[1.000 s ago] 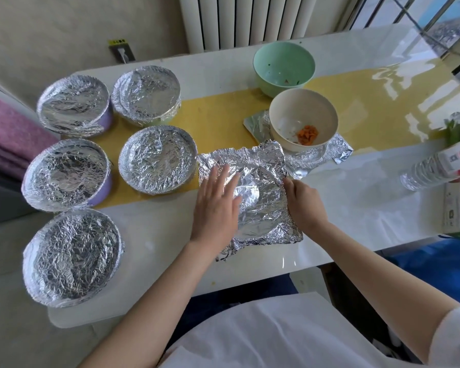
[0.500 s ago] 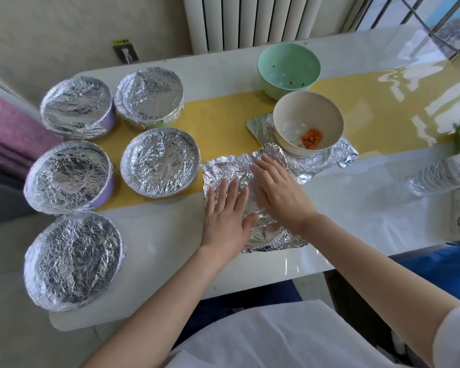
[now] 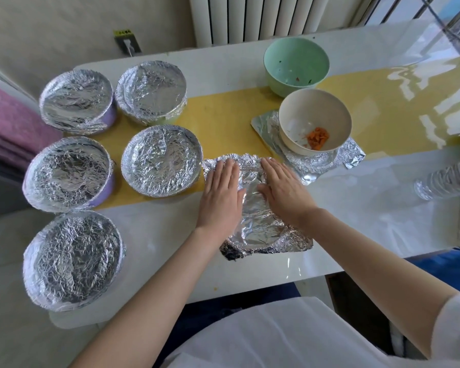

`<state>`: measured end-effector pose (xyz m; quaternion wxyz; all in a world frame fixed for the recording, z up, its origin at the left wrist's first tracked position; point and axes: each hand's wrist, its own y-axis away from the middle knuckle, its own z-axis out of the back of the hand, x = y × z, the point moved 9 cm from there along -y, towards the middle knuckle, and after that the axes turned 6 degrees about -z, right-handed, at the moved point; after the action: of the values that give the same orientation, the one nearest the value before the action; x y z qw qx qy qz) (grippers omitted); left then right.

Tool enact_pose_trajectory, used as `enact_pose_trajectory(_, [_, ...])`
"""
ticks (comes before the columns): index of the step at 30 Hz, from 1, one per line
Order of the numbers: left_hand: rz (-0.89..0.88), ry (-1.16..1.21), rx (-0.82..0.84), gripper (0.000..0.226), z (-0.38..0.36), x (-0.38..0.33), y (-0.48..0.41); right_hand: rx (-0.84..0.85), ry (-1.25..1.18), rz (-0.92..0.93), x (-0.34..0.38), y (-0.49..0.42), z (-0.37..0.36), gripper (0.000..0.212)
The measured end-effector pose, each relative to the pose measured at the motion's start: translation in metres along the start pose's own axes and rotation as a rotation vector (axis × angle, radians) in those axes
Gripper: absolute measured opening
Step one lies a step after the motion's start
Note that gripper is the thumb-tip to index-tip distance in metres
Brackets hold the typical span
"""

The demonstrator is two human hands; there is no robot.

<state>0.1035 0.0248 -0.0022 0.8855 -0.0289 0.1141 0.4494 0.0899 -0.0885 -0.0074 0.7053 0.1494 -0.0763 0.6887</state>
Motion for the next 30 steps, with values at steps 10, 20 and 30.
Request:
enact_pose_trajectory(10, [0.188,0.593,-0.225,0.036,0.009,0.035,-0.009,-0.029,-0.735,-0.356,-0.035,-0.004,-0.008,0.035])
enact_pose_trajectory(20, [0.36,0.868,-0.171,0.033,-0.002,0.046,-0.006,0.012,-0.779,-0.441,-0.042,-0.005,-0.02,0.038])
enact_pose_trajectory(30, [0.443,0.849,-0.253,0.034,-0.003,0.045,0.008,0.063,-0.492,-0.339,-0.032,-0.01,-0.003,0.037])
